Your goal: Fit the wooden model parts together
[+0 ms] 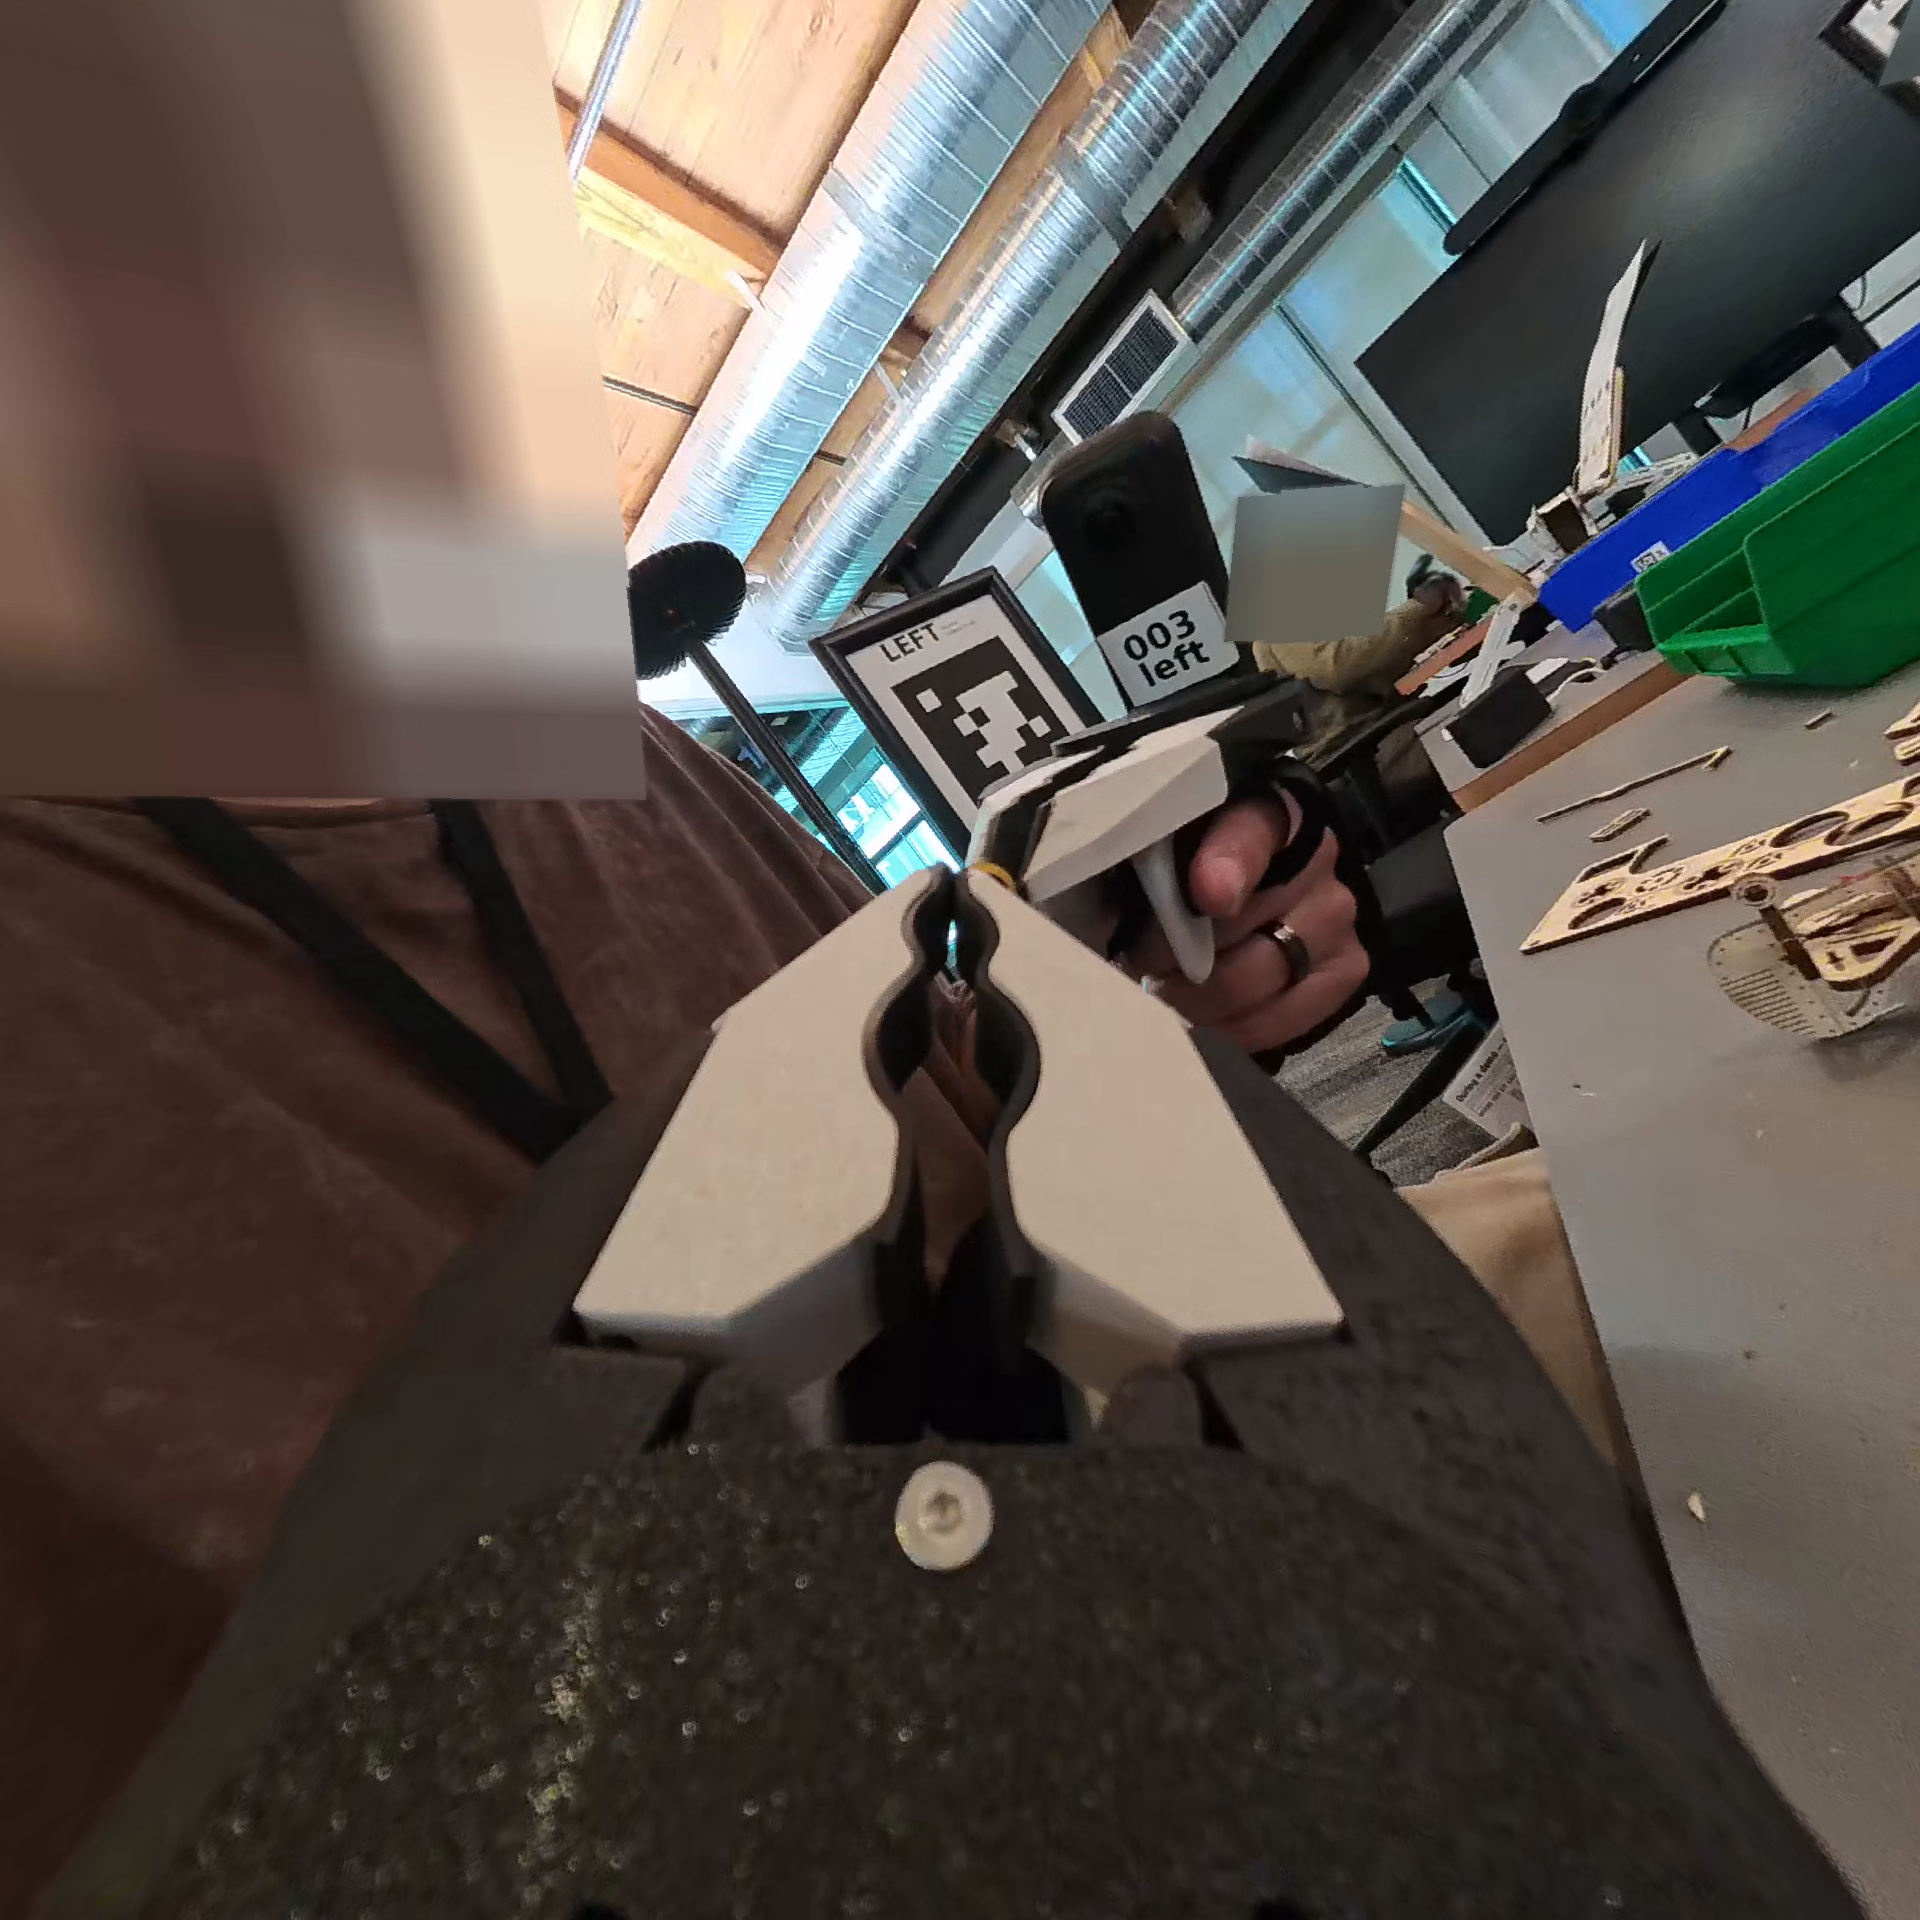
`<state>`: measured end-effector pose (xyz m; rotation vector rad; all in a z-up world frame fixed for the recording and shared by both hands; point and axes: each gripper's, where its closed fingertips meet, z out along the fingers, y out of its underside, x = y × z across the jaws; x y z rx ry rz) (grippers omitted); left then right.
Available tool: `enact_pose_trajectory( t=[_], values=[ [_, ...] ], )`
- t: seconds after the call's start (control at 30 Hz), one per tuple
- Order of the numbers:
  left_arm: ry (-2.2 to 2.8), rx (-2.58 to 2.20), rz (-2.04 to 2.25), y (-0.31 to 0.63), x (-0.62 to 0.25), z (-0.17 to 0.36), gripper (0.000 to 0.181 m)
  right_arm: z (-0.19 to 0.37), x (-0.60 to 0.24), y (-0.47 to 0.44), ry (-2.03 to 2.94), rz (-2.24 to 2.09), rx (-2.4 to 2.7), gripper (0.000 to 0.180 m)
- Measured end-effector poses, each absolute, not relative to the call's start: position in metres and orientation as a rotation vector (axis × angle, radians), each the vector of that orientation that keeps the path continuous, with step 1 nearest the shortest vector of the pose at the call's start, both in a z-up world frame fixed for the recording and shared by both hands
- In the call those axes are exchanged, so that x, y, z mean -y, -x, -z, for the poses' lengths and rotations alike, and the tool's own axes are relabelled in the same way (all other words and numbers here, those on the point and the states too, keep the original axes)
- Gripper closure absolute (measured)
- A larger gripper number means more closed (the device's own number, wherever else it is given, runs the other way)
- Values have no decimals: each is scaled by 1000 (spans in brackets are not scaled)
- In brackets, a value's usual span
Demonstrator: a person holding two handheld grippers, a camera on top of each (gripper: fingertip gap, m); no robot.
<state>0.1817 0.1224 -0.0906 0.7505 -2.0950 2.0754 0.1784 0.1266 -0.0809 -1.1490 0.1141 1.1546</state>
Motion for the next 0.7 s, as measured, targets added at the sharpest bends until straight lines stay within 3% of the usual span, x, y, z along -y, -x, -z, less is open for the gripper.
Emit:
enact_pose_trajectory(
  t=[0.5, 0.7],
  values=[
    [-721, 2118, -2085, -180, -120, 91, 181, 82, -126, -179, 1149, -1178, -122, 180],
    [-907, 2136, -2025, -198, -128, 105, 181, 98, -133, -199, 1346, -860, -188, 175]
  ],
)
